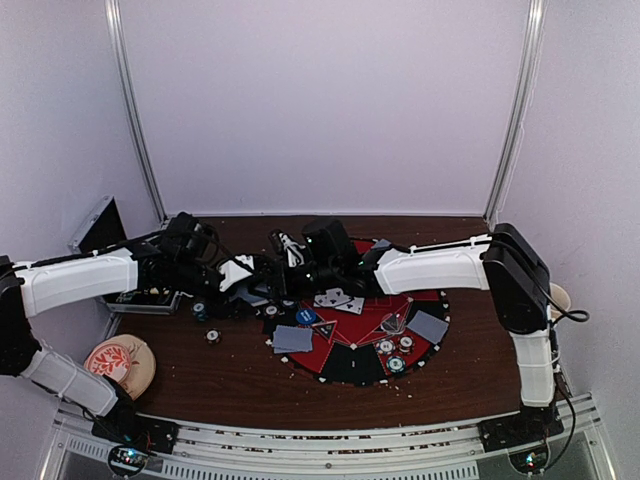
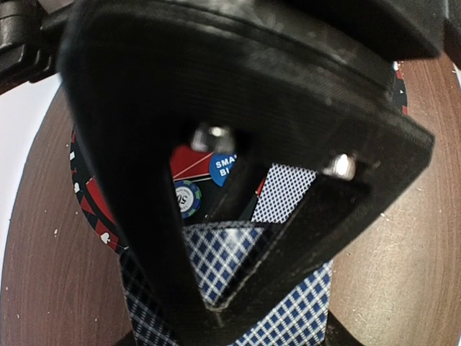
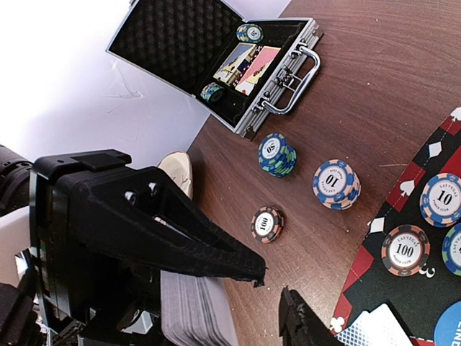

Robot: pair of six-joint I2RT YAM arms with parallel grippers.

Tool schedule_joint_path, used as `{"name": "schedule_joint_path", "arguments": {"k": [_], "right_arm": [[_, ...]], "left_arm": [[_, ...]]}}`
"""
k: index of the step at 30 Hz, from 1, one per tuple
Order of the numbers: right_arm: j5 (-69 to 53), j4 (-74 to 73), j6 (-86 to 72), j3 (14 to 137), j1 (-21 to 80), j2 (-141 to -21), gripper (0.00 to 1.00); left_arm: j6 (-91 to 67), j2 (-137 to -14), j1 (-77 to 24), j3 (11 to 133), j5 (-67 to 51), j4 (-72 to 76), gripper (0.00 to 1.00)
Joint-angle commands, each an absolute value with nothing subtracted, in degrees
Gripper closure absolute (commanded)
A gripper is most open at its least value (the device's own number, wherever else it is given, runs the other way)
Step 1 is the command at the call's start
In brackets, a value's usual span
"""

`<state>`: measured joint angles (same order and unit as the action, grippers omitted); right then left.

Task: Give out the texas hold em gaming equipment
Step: Pick up the poker card from the face-down deck piles.

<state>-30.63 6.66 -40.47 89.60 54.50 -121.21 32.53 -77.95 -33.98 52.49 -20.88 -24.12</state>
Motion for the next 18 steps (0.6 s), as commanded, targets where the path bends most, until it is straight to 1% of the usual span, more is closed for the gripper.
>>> {"name": "schedule_joint_path", "arguments": {"k": [1, 8, 14, 18], "right_arm": [[-27.13, 2.88, -39.53, 87.1, 52.51, -119.41, 0.59], [-26.74, 2.76, -39.11, 84.18, 51.36, -117.54, 0.62], [-27.44, 3.77, -39.46, 82.33, 50.83, -115.84, 0.73], [-29.11, 6.2, -40.29, 79.76, 50.54, -113.71, 0.83]], "left_arm": [[33.05, -77.53, -34.31, 52.64, -22.3, -22.59, 0.46], [33.09, -77.43, -34.34, 52.63, -22.32, -22.59, 0.46], [32.97, -77.43, -34.28, 52.63, -22.15, -22.59, 0.46], [32.87, -77.73, -34.33, 52.71, -22.11, -22.63, 0.46]]}}
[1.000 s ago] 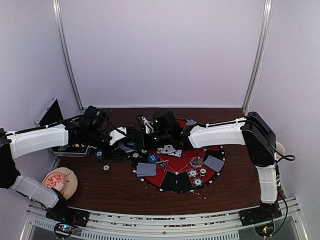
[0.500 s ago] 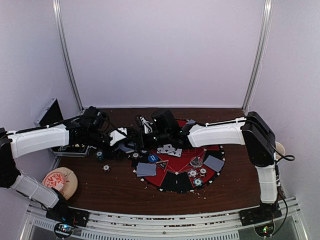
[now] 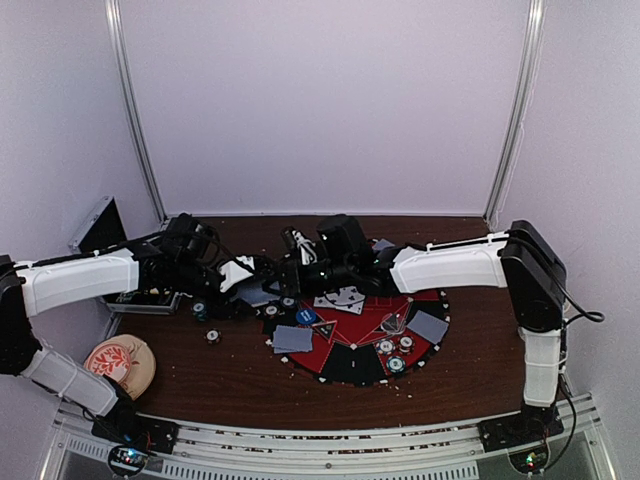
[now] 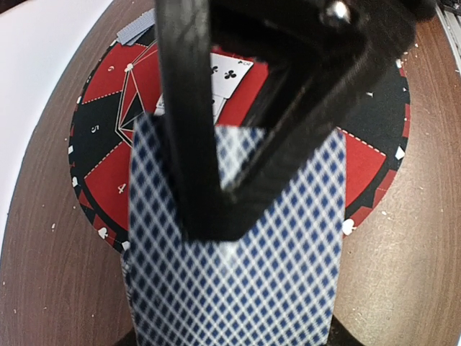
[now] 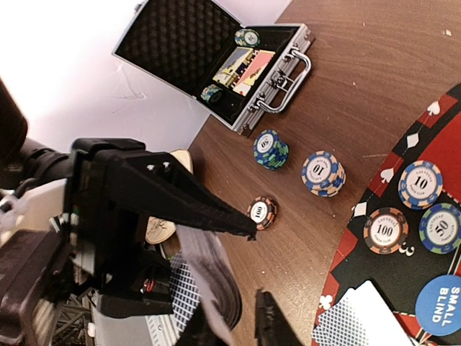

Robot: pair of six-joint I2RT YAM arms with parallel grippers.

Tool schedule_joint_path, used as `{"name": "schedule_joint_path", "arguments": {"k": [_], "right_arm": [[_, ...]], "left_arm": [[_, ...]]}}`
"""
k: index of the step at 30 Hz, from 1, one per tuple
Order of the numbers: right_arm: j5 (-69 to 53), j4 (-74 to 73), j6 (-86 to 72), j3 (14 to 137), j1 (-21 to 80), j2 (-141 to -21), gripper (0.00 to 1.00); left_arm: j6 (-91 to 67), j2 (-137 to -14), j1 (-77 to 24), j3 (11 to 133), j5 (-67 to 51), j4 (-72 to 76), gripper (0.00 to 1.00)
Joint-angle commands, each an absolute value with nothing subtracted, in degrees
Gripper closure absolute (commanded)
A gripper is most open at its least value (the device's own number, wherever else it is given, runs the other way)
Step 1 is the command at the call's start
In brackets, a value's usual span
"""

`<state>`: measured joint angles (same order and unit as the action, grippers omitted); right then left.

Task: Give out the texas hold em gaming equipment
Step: Pick up the poker card from the face-down deck piles, then place the poker card in the community card area.

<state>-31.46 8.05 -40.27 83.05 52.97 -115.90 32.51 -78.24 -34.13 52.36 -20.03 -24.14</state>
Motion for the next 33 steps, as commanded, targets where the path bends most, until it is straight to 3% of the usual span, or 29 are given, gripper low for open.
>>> {"name": "schedule_joint_path", "arguments": {"k": [1, 7, 16, 30, 33], "right_arm": [[-29.72, 7.14, -40.7, 79.15, 50.48, -113.19, 0.86], [-32.16, 10.25, -42.0, 76.55, 50.45, -110.66, 0.99], [-32.26, 8.61, -40.17, 73.87, 49.29, -105.95, 1.0], [-26.58, -32.63, -8.45, 79.59, 40.17, -99.51, 1.0], [-24.2, -33.43, -6.57, 79.33, 40.09, -99.09, 1.0]], "left_arm": [[32.88, -77.78, -34.28, 52.7, -22.11, -22.59, 0.46], [32.85, -77.86, -34.34, 52.78, -22.1, -22.59, 0.46], [32.82, -77.76, -34.34, 52.66, -21.84, -22.59, 0.46], [32.97, -77.43, -34.29, 52.38, -22.41, -22.61, 0.46], [32.81, -77.35, -34.29, 52.46, -22.54, -22.59, 0.46]]}}
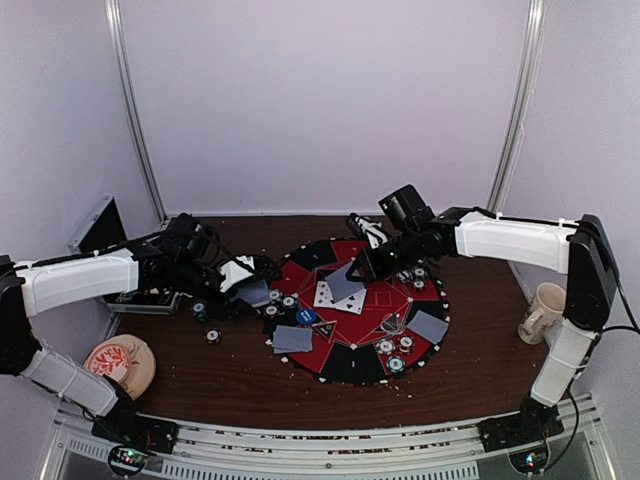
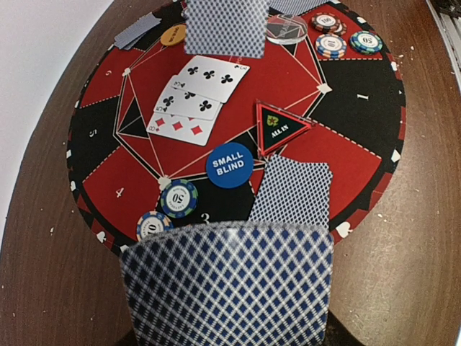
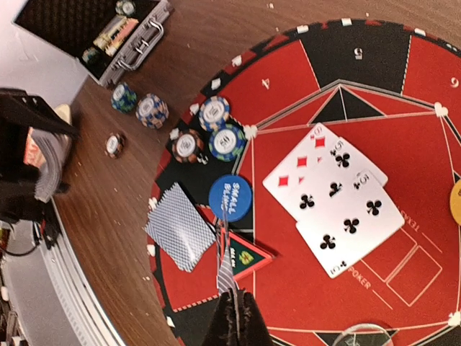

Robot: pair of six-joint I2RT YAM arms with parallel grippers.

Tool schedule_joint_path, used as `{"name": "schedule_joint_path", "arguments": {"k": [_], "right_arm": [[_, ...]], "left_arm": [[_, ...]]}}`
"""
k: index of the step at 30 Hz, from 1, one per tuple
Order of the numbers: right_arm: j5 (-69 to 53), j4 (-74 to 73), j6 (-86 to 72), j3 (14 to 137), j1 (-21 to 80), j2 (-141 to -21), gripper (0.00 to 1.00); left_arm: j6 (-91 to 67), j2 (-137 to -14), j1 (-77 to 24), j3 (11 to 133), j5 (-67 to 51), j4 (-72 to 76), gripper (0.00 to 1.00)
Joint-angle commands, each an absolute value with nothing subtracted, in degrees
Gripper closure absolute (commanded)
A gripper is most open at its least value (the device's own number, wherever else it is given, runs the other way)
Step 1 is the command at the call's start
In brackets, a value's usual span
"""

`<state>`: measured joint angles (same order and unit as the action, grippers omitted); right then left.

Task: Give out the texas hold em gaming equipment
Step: Place the poker card in the community card area.

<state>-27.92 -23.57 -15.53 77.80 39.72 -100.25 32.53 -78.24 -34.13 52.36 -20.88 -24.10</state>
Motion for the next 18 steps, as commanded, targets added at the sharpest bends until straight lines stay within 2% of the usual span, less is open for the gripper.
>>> {"name": "schedule_joint_path", "arguments": {"k": [1, 18], "right_arm": [[-24.54, -34.42, -5.6, 79.86, 40.08, -99.36, 1.0], [-16.77, -47.02, 4.8, 88.27, 40.17, -110.49, 1.0]], "left_arm": [[32.81, -77.35, -34.32, 52.45, -22.58, -22.59, 0.46], [32.79, -75.76, -34.28, 51.42, -23.27, -22.64, 0.46]]}}
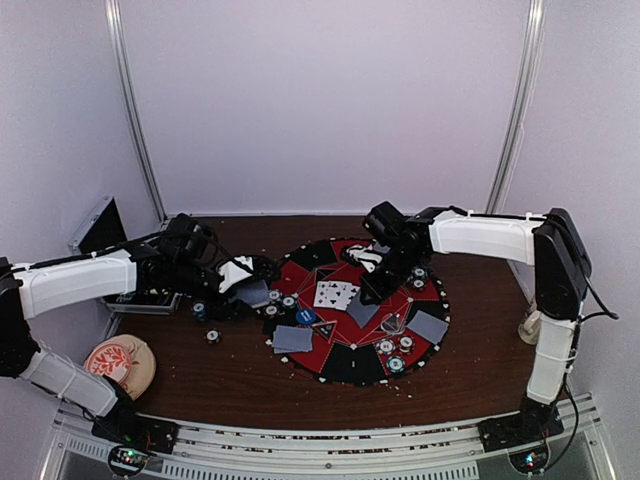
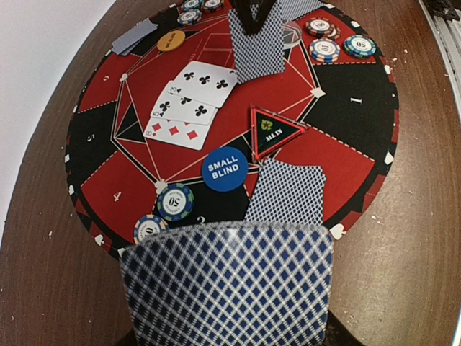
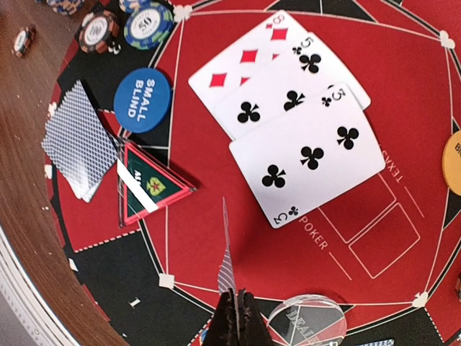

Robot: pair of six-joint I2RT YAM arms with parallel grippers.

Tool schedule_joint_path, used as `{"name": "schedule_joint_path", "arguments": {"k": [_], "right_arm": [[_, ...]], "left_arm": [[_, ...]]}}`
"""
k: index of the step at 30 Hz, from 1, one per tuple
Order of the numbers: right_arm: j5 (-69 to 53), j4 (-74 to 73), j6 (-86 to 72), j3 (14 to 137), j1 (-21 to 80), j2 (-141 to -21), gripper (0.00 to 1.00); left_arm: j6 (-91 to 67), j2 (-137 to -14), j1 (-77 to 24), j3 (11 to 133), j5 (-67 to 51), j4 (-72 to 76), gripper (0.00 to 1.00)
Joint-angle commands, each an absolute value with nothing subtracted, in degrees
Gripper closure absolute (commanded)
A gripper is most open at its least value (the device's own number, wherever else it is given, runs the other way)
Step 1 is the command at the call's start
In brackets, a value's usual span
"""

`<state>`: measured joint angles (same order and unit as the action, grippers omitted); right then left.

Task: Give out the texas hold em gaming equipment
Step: Place the poker card in the community card area.

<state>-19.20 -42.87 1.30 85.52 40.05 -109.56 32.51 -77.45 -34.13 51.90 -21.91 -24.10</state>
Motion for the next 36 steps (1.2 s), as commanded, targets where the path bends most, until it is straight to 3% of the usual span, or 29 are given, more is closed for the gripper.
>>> {"name": "schedule_joint_path", "arguments": {"k": [1, 22, 36], "right_arm": [[-16.57, -47.36, 5.18, 88.55, 40.19, -110.7, 1.0], [-8.62, -51.49, 10.96, 95.67, 40.84, -117.85, 1.0], [1.33, -52.36, 12.91, 101.26, 43.75, -121.79, 0.88]], "left_arm": [[32.78, -75.76, -34.31, 51.39, -23.22, -22.62, 0.46], [32.61, -76.48, -34.34, 51.67, -23.03, -22.59, 0.46], [32.7, -76.73, -34.28, 51.63, -22.85, -22.51, 0.46]]}}
